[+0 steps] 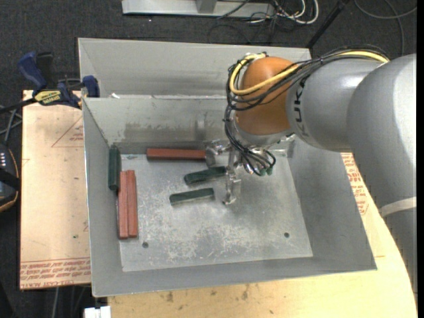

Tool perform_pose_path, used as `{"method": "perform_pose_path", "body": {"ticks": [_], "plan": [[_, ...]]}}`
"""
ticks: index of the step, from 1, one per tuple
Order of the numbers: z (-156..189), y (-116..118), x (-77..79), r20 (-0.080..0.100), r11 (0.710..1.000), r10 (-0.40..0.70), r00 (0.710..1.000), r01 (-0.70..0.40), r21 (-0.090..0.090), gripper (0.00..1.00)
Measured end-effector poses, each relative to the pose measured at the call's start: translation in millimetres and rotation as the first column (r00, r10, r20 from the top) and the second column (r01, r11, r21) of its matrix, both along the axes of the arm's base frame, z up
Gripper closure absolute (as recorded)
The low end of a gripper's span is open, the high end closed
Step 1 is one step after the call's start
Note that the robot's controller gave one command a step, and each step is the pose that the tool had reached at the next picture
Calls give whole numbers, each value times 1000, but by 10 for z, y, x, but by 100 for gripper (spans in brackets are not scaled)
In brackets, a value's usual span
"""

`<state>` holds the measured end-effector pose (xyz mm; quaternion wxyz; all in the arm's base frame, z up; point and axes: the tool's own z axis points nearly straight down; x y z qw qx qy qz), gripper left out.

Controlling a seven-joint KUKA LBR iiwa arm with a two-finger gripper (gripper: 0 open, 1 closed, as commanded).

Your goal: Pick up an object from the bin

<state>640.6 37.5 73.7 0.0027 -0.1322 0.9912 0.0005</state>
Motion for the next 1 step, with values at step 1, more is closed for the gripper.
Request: {"method": "perform_pose_path", "body": {"ticks": [1], "plan": [[-19,498,-86,-1,999,-54,999,54,2,100]]}}
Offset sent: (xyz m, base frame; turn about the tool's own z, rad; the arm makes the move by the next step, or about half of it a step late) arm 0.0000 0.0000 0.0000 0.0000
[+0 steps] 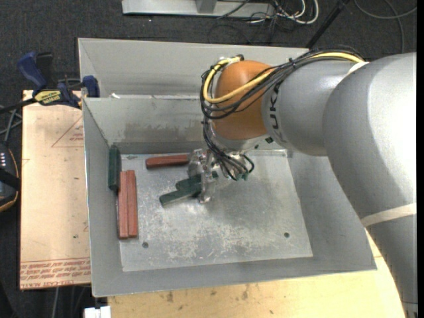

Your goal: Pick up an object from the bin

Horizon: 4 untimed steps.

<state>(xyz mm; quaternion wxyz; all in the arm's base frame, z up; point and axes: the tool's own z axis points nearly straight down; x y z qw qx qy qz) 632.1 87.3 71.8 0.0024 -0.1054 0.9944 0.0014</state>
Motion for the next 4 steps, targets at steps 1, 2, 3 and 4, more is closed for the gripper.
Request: {"method": "perform_pose_path", "body": {"ticks": [1,2,3,4], "plan": [[0,0,0,0,1000,0,1000,0,0,100],[21,0,-4,-1,1000,0,1000,0,0,100],[82,-2,-10,-3,1000,1,1000,-1,-1,100],[145,-2,-7,-2,1000,1,1000,-1,-2,100]]}}
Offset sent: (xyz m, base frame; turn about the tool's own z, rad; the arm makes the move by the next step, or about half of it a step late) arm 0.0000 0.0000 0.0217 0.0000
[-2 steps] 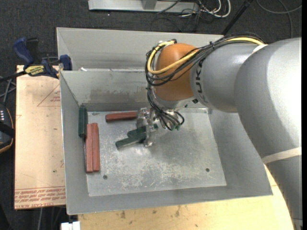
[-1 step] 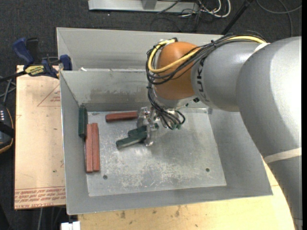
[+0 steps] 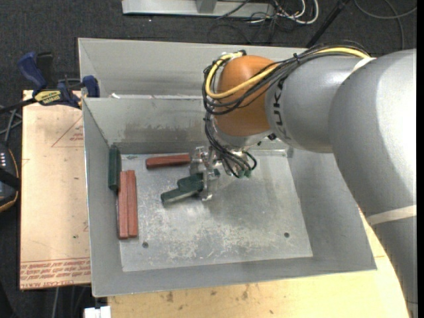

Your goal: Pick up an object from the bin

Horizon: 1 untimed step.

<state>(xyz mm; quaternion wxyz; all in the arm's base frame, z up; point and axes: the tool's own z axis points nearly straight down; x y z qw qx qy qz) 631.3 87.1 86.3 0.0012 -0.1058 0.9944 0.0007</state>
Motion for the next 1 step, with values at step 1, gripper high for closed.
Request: {"method": "perform_pose_path", "body": {"ticks": [1], "plan": [[68,0,-8,-3,1000,0,1000,0,-1,100]]}}
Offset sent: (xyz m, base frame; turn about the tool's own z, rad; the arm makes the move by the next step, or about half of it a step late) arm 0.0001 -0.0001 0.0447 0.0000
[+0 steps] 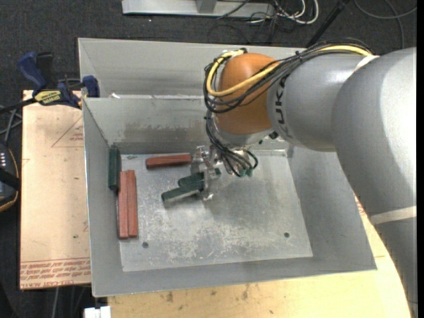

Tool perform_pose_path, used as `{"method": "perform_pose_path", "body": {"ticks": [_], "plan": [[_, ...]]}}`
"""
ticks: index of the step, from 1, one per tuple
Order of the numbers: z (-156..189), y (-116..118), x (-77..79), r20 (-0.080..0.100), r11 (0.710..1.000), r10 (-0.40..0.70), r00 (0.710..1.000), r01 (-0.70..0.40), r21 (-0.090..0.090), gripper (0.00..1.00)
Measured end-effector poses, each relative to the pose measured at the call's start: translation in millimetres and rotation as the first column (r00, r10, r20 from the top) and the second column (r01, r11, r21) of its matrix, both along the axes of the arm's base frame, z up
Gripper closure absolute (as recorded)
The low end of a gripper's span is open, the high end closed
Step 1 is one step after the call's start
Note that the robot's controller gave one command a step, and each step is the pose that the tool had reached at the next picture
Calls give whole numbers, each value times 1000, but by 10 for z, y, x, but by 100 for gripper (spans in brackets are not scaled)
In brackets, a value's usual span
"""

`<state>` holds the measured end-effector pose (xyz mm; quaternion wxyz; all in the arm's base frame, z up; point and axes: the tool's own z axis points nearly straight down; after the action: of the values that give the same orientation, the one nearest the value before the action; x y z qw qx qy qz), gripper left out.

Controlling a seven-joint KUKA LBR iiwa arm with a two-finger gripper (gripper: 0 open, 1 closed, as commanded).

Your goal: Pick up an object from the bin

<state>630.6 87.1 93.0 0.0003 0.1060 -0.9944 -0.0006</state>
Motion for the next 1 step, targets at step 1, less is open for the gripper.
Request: {"method": "perform_pose_path", "body": {"ticks": [1], "plan": [[129,2,-1,0,1000,0,1000,0,0,100]]}}
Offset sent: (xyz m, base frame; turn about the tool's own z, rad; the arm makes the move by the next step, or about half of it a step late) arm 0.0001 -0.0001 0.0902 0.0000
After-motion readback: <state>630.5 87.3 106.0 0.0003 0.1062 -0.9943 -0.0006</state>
